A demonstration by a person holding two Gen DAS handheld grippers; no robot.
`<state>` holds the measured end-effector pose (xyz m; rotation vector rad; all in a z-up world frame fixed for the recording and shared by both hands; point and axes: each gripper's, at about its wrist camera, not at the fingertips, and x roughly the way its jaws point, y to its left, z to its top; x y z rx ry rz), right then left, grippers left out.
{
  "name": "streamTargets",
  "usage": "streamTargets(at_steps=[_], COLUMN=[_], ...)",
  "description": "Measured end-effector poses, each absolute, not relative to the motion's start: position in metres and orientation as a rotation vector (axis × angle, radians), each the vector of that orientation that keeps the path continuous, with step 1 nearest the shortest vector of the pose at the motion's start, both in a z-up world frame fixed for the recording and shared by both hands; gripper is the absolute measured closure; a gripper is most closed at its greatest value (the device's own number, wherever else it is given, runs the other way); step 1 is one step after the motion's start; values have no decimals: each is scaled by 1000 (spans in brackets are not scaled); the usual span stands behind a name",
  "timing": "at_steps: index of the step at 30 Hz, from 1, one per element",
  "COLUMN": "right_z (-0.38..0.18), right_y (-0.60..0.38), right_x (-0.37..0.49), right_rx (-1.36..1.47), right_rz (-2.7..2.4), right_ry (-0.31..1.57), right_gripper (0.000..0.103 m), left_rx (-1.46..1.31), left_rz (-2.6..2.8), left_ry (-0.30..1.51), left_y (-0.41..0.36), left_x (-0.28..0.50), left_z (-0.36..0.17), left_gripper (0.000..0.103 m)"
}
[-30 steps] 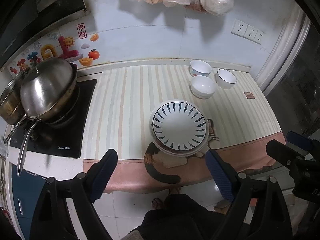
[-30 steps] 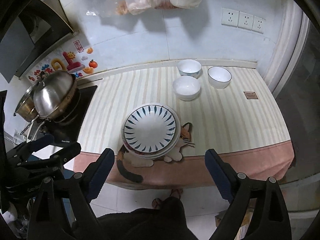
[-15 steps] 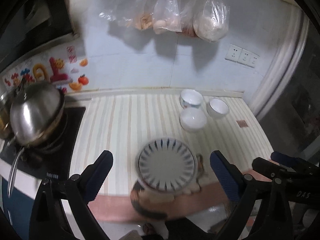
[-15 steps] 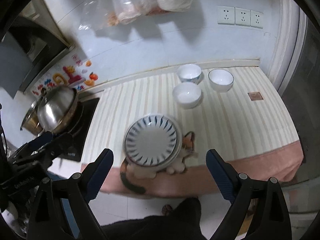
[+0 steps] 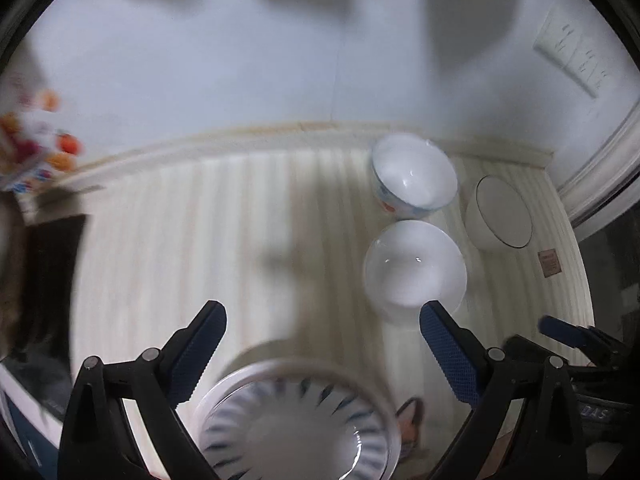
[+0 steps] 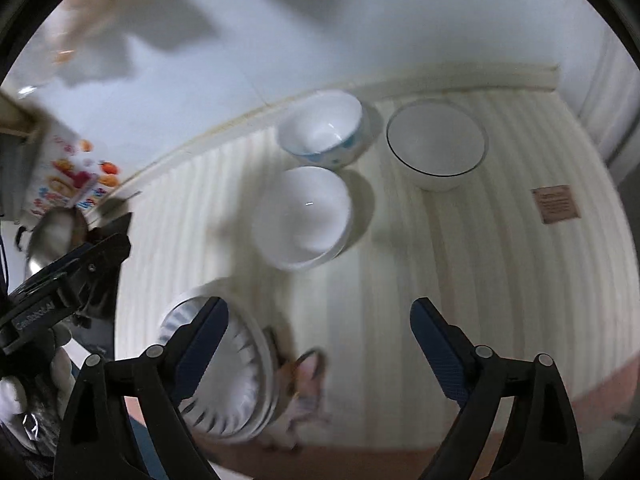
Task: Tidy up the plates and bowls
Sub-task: 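Grasp the rim of a plain white bowl with the right gripper, then lift the plain white bowl off the counter with the right gripper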
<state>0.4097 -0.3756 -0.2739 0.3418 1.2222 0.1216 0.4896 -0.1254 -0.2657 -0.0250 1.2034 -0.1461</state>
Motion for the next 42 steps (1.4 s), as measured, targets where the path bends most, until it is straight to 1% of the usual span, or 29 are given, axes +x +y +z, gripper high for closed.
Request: streamTargets(at_steps=[2,3,5,6,7,8,9,10,11,12,13,14,17,22,28,34,42], right_z=[-304,-316,-339,-350,-360,-367,-375,-381,-386,-391,-395,-400,-405,-398,-379,-354,-336], right_y=[-387,-391,-398,-401,-404,-405,-406,-407,-406,-405,-404,-403,-398,-393,-396,-412,-450], right_x=[439,450,470,481,491,495,502,507,511,514,516,518,520,516,502,465,397], right_rx=[359,373,392,412,427,444,464,479,490,493,500,508,511,488,498,496,483], right_rz=[123,134,137,151,157,168,181,185,193,199,203,216,225,216,228,215,182], right_ry=[1274,1290,1321,1336,1353,1363,1373,1377,1380,1387,1391,1395,1391,1396,1384,1376,1401], right_gripper=[14,14,24,26,33,36,39,46,51,56,70,83,86,87,87,87,87], left_rx=[-33,-38,-67,-69,-72,-81,-79,-82,-87,-86,-89,-99,-80,-61,-33,17,21], left_rz=[-173,-178,-210,-213,-223,-232,-236,-251,-264,-267,-277,-295,-310,-308,-339,-392,-460], left_ry=[1264,1288,1334,1355,1379,1400,1417,1432,1443,1454,1462,1466,1452,1438,1406,1395,1432], left_y=[-137,-141,-146,-149,-151,-153,-156,-160,-161,-163,-164,-166,-173,-183,-196,-222,-248], left_x=[511,520,535,539,544,548,550,552,554,555,556,555,552,542,524,483,436], left_z=[-292,-303,-322,-331,-339,-347,-352,-357,-362,-364,-367,-367,-362,-351,-323,-303,-309], left_gripper=[8,12,19,28,35,41,50,57,60,69,72,73,74,74,74,74,74])
